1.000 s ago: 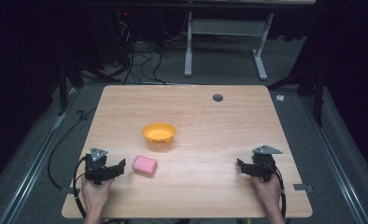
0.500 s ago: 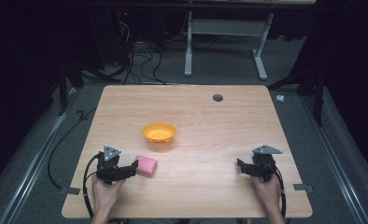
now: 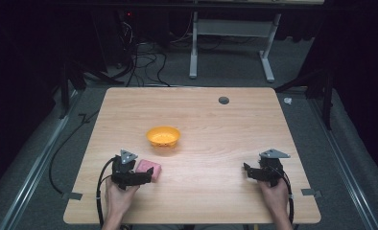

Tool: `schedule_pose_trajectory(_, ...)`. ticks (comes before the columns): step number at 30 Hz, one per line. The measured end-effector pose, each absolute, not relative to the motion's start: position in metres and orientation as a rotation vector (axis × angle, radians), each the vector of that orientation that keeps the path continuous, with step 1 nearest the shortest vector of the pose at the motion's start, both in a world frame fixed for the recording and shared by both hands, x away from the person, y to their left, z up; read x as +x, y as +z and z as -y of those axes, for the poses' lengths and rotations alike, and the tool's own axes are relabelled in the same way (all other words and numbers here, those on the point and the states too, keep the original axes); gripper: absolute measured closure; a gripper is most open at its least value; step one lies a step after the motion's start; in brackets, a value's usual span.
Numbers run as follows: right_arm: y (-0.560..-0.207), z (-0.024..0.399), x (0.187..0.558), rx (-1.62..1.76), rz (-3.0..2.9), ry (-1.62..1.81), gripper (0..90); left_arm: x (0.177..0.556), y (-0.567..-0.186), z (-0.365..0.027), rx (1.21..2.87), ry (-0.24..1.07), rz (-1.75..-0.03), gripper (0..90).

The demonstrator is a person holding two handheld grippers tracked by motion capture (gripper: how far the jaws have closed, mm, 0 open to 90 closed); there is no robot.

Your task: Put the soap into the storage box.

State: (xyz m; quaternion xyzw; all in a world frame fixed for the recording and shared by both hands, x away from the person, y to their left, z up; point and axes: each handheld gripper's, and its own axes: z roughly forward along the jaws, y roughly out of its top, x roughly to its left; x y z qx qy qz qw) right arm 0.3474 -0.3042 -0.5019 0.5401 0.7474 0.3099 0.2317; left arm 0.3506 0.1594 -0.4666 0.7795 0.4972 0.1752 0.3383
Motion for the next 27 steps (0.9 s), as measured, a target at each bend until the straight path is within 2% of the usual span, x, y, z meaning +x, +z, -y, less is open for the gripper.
schedule_pose_trajectory(11, -0.502, 0.304, 0.347, 1.485, -2.055, 0.852, 22.5, 0.355, -0.477, -0.147, 2.051, 0.429, -1.340, 6.9)
schedule_pose_trajectory(27, -0.502, 0.304, 0.347, 1.484, -2.055, 0.852, 22.5, 0.361, -0.489, -0.134, 2.094, 0.434, -1.391, 7.5)
